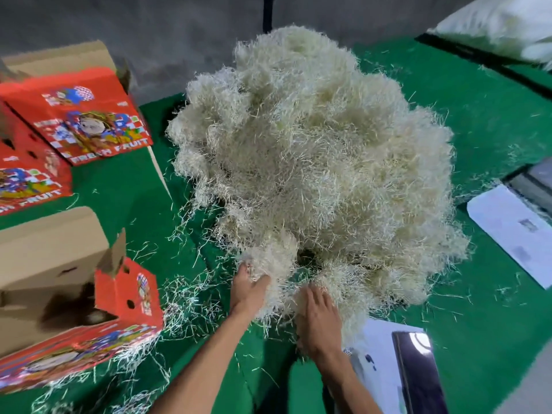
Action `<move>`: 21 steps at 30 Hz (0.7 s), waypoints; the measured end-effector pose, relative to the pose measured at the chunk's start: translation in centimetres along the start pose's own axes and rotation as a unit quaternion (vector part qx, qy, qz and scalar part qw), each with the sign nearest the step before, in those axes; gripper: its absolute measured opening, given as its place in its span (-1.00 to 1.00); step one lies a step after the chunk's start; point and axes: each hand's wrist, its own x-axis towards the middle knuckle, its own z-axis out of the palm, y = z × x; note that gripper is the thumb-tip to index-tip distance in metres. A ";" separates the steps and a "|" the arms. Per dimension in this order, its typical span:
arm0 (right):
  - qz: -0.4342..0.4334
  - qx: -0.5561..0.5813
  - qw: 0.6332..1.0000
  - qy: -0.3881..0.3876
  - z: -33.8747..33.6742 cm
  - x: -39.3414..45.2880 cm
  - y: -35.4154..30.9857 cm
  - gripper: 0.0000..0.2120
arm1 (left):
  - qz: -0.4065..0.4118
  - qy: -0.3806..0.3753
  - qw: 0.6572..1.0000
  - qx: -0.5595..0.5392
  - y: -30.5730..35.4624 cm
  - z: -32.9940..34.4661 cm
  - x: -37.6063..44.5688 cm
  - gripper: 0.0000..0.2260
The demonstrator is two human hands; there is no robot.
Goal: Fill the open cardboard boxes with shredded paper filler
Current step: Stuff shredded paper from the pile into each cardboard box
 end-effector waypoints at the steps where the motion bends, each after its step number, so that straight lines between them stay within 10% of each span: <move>1: -0.001 0.003 1.000 0.003 -0.4 -0.1 -0.3 -0.40 | -0.009 0.000 0.999 -0.043 0.0 -1.3 -0.4 -0.21; 13: -0.099 0.124 0.963 0.220 -7.0 -2.4 -13.5 -0.58 | 0.055 0.008 0.967 -0.249 4.2 -14.7 -7.6 -0.48; 21: -0.056 -0.006 0.986 0.156 -13.1 -4.1 -21.3 -0.60 | 0.126 0.015 0.931 -0.342 8.2 -22.5 -12.6 -0.44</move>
